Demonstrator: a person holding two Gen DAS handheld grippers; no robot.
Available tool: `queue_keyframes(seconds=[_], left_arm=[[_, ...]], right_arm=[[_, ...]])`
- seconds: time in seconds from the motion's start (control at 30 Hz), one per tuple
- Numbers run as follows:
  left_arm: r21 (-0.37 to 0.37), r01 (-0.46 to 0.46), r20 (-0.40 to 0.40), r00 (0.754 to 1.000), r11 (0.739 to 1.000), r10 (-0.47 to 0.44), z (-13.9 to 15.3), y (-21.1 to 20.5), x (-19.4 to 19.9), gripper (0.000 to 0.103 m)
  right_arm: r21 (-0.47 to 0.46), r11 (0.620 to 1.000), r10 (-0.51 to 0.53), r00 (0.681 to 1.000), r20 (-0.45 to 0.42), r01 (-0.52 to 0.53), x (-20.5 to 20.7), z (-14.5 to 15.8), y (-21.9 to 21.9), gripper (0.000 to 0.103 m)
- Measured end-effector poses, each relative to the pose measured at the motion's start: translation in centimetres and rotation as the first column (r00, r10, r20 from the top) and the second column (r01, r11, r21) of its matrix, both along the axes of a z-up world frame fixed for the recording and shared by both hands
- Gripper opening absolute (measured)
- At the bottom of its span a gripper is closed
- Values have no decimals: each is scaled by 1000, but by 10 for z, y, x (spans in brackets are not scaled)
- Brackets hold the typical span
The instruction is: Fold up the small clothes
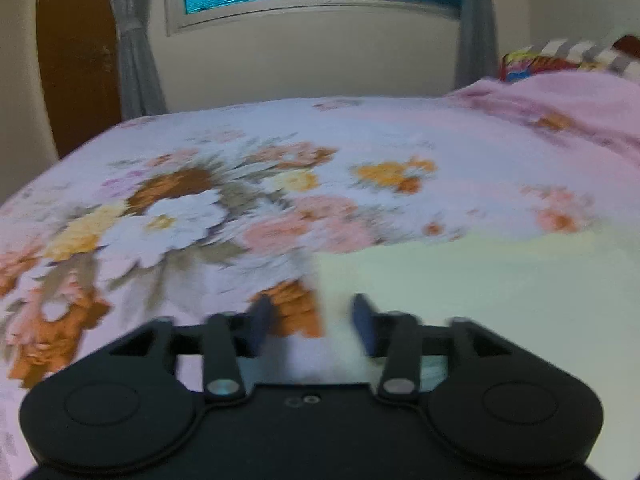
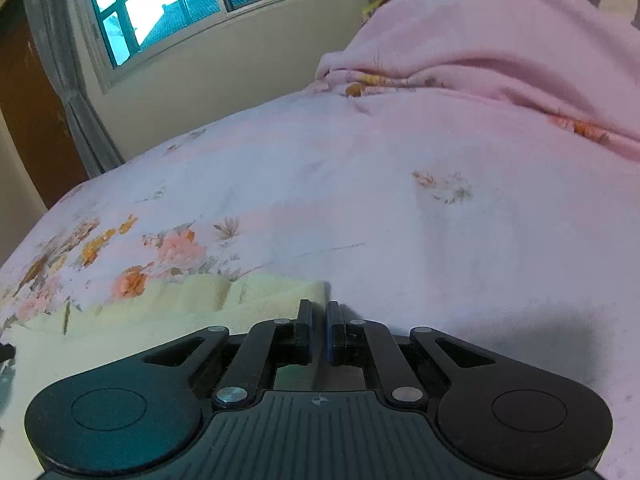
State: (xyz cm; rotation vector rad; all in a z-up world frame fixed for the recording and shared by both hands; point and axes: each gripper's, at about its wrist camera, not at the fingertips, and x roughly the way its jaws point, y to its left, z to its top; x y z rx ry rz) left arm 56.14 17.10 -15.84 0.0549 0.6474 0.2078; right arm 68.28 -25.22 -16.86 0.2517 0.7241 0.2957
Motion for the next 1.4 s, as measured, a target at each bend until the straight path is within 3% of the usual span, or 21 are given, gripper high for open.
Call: queue_keyframes(seconds=[0.1, 0.17, 0.23, 0.3, 0.33, 0.37, 0.43, 0.57, 0.67, 0.77, 0.9, 1.0, 1.03, 1.13, 1.27, 1.4], left_arm=[[-31, 8, -2, 1000, 999, -8, -2, 9, 0, 48], [-15, -6, 12, 1000, 1000, 6, -1, 10, -3, 49], [-9, -4, -16, 1000, 1000, 4, -5, 9, 1, 49], [-32, -1, -24, 1000, 999, 0, 0, 12, 1, 49], [-53, 1, -21, 1000, 999, -3, 2, 16, -2, 52], [-69, 1, -17, 1000, 998, -2, 6, 19, -11, 59], [-80, 19, -4, 1000, 997, -19, 13, 25, -37, 59], [-203, 108, -32, 993, 973, -117, 18, 38, -135, 56], [-265, 151, -75, 981, 952, -176, 14, 32, -215, 56], [-308, 183, -98, 970, 934, -223, 14, 14, -291, 56], [-438, 201, -108, 956, 876, -274, 17, 0, -354, 49], [-490, 212, -116, 945, 845, -304, 17, -10, -379, 34], [-505, 210, -117, 945, 837, -307, 16, -13, -384, 25], [-491, 192, -116, 952, 850, -282, 12, -27, -401, 24], [-526, 147, -108, 965, 838, -237, 10, -37, -411, 24], [-547, 164, -106, 959, 821, -262, 8, -47, -415, 23]], right_arm=[[-27, 1000, -9, 1000, 6, 9, 0, -1, 0, 5], [-18, 1000, -2, 996, 85, 3, -6, 8, 5, 4], [-92, 996, 19, 1000, 9, -19, 6, -7, 15, 8], [-33, 999, -10, 1000, -6, 9, 5, -5, 7, 9], [-14, 1000, -27, 1000, -7, 26, 0, -1, 3, 18], [-2, 999, -45, 999, 0, 45, -9, 5, -1, 44], [55, 998, -31, 997, 70, 28, -44, 23, -15, 67], [70, 993, 83, 991, 102, -90, -141, 48, -44, 67], [69, 993, 91, 992, 82, -97, -228, 57, -77, 65], [112, 991, 70, 997, 17, -71, -299, 62, -102, 52], [199, 979, 62, 996, -71, -46, -377, 68, -118, 46], [241, 969, 86, 990, -115, -56, -415, 71, -114, 45], [243, 968, 91, 988, -126, -58, -422, 71, -112, 43], [231, 971, 91, 986, -137, -58, -445, 69, -103, 42], [256, 966, 65, 983, -171, -19, -470, 61, -100, 42], [326, 945, 71, 973, -218, 4, -477, 45, -98, 42]])
